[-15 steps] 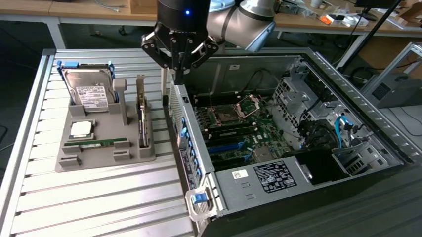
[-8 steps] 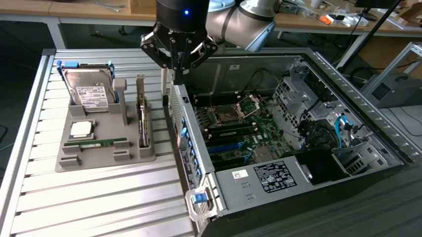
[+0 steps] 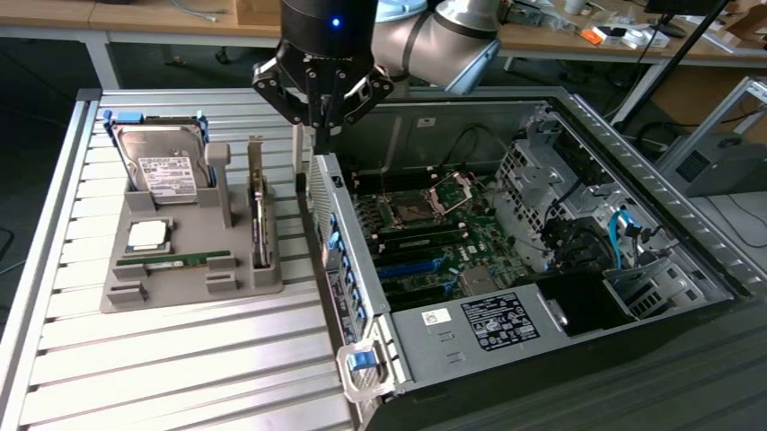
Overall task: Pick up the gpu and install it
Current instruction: 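Reach for the gpu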
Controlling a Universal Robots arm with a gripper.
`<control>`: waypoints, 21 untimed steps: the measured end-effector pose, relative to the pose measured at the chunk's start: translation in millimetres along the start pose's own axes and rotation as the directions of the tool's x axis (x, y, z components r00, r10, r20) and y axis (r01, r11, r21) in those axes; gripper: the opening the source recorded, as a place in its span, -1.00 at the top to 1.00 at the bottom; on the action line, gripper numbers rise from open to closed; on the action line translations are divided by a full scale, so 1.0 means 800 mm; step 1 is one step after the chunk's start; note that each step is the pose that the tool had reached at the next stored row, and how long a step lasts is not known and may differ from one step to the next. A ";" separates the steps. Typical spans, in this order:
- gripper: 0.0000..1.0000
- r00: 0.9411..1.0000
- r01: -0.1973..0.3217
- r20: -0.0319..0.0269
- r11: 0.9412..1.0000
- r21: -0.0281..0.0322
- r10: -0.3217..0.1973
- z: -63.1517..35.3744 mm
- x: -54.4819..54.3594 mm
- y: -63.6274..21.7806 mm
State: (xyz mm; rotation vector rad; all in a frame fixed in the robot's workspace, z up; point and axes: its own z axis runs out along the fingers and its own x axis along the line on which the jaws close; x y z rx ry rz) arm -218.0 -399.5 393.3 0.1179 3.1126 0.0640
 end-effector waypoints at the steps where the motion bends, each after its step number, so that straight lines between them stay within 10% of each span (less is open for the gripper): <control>1: 0.79 1.000 0.000 0.000 1.000 0.000 0.000 0.000 0.000 0.000; 21: 0.79 1.000 0.000 0.000 1.000 0.000 0.000 0.000 0.005 0.000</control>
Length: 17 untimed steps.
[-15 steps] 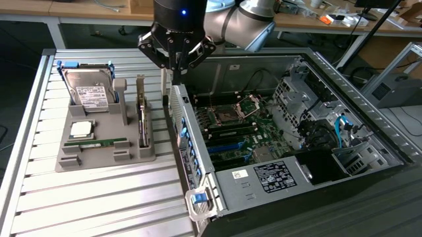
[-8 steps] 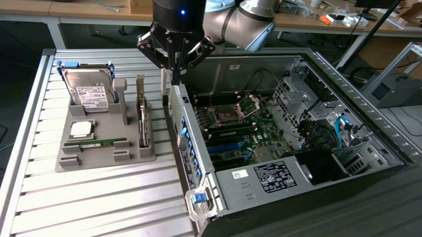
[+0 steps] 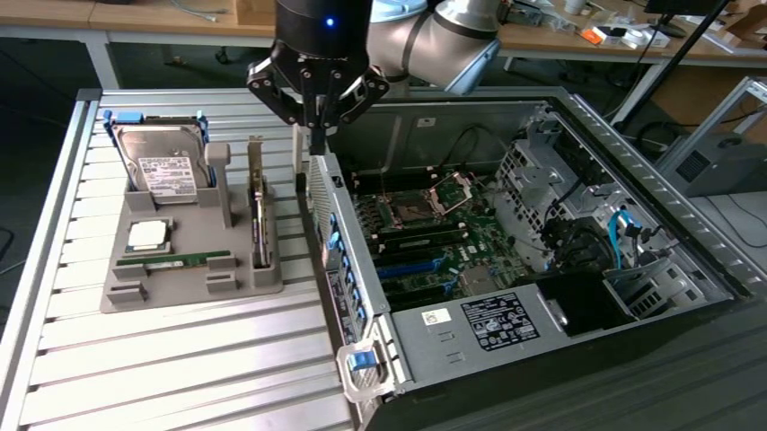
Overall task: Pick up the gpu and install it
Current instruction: 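Reach for the gpu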
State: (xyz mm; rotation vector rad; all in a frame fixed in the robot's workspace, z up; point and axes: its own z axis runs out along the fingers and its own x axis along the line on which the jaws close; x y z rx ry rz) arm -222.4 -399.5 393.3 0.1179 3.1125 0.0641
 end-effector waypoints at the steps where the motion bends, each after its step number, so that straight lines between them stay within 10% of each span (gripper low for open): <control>1: 0.79 1.000 0.000 0.000 1.000 0.000 0.000 0.000 0.000 0.000; 17: 0.79 1.000 0.000 0.000 1.000 0.000 0.000 0.000 0.006 -0.001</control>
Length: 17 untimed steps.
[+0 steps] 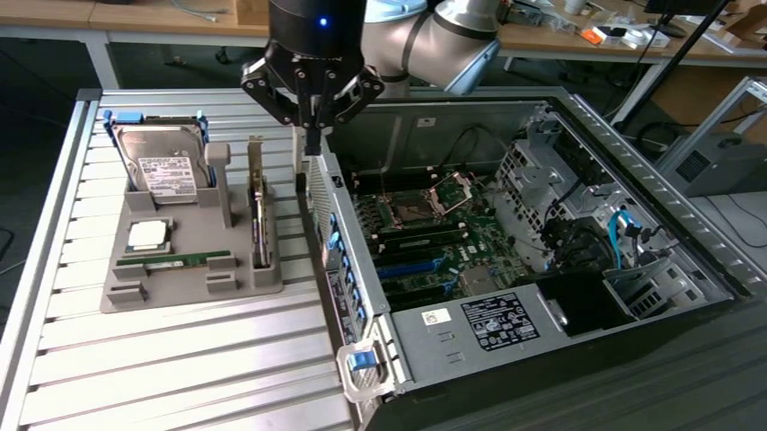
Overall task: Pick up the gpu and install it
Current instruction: 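Reach for the gpu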
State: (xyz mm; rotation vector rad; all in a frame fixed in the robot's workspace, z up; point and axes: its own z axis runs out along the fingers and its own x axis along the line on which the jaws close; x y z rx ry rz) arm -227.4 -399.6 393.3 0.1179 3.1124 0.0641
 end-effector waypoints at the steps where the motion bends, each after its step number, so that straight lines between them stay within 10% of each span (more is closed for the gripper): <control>1: 0.79 1.000 0.000 0.000 1.000 0.000 0.000 0.000 0.000 0.000; 17: 0.79 1.000 0.000 0.000 1.000 0.000 0.000 0.000 0.008 -0.001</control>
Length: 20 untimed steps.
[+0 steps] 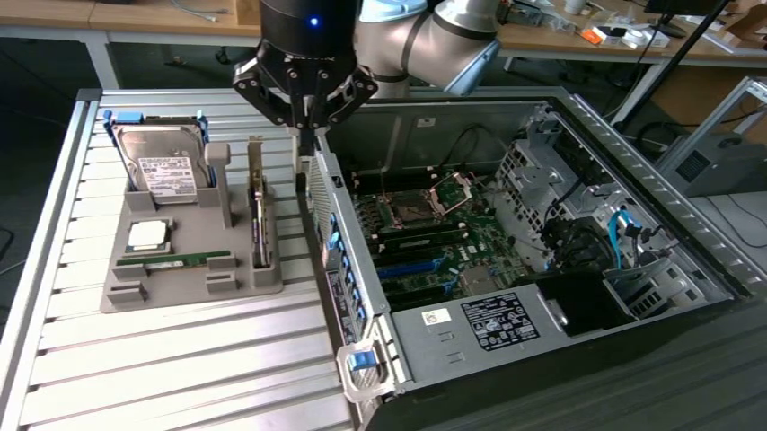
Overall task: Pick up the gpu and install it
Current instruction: 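Reach for the gpu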
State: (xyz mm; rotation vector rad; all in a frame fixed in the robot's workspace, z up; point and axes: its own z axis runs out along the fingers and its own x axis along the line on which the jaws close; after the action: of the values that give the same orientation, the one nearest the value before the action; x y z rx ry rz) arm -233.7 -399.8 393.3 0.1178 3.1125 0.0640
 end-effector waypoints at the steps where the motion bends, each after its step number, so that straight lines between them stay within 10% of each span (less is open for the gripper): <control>1: 0.79 1.000 0.000 0.000 1.000 0.000 0.000 0.000 0.000 0.000; 20: 0.79 1.000 0.000 0.000 1.000 0.000 0.000 0.000 0.015 -0.001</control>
State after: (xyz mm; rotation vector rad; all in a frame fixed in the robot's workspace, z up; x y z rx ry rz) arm -245.5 -399.9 393.3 0.1178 3.1125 0.0641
